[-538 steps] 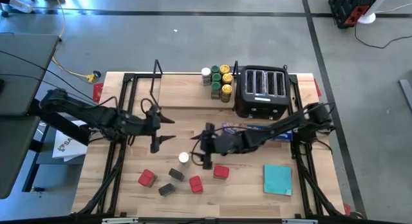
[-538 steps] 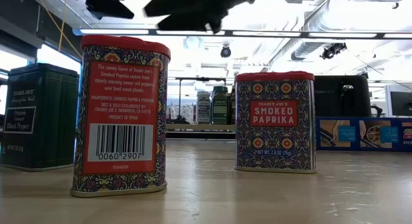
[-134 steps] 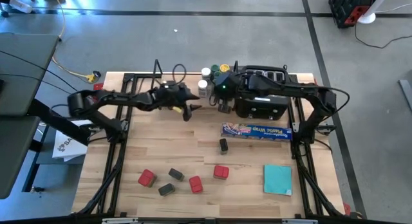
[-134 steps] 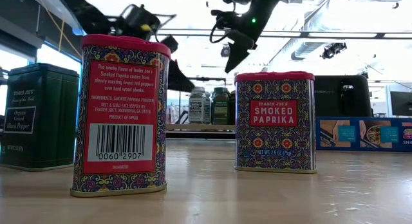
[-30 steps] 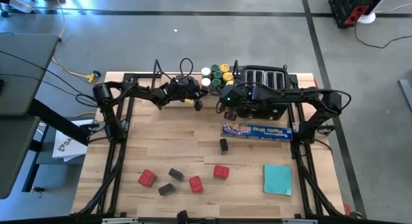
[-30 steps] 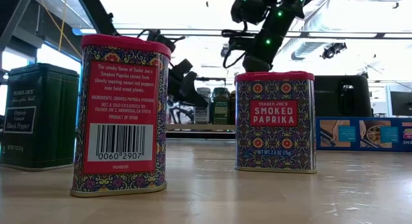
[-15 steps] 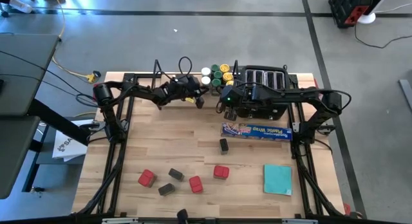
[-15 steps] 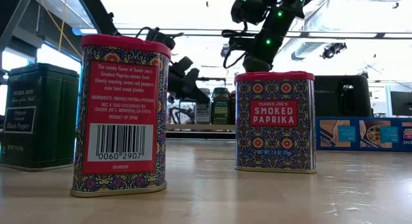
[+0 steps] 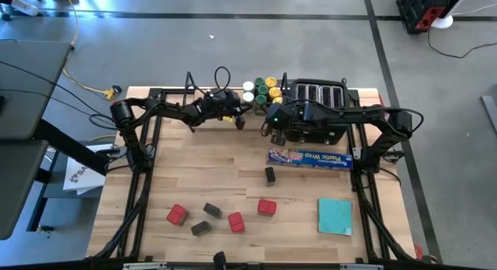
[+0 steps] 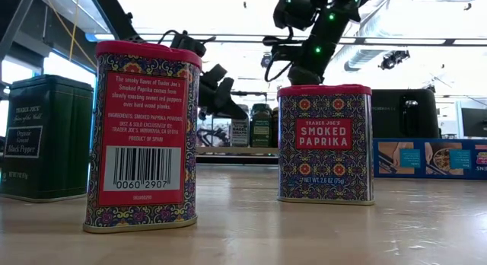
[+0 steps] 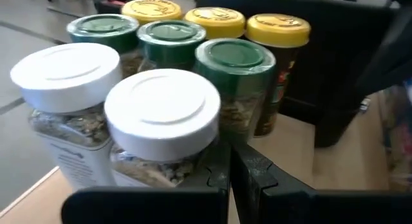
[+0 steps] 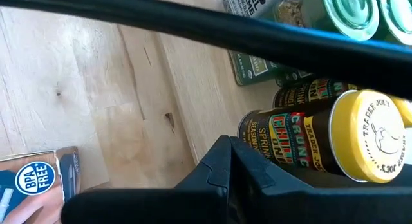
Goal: Shelf spices
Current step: Adjust the white seasoning bottle on the shelf, then put the top right black seasoning can on the shelf
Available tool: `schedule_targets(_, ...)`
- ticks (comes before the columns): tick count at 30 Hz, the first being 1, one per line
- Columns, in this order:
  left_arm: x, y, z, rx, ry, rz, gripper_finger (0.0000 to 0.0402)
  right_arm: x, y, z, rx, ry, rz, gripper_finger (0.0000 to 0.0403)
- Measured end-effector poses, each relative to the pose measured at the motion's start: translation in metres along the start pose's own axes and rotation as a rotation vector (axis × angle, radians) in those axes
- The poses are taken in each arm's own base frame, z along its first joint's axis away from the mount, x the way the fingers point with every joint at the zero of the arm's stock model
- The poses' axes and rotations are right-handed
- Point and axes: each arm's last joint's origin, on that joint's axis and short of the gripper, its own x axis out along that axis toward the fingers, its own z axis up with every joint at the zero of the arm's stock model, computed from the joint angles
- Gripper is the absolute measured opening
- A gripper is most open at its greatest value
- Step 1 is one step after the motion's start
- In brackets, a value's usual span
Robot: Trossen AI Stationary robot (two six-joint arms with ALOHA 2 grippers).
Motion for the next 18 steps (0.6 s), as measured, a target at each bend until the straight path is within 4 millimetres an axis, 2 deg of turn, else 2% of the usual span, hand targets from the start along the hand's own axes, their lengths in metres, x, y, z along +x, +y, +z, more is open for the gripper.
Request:
schedule_targets(3,-0.004,-0.003,0.005,-0.02,-0.008,-0.08,0.0,0.0,0.0,-0.002,0.011,0.017,0.002,0.0)
schedule_targets(7,-0.017,-0.019,0.024,-0.008,-0.029,-0.209,0.0,-0.008,0.002,-0.003,0.031,0.013,0.035,0.0)
schedule_targets(14,-0.052,-0.063,0.044,0.102,0.038,-0.298,0.0,-0.02,0.015,0.008,0.129,-0.104,0.076,0.0)
schedule_targets(18,-0.071,-0.096,0.051,0.152,0.047,-0.255,0.0,-0.02,0.018,0.01,0.071,-0.129,0.108,0.0)
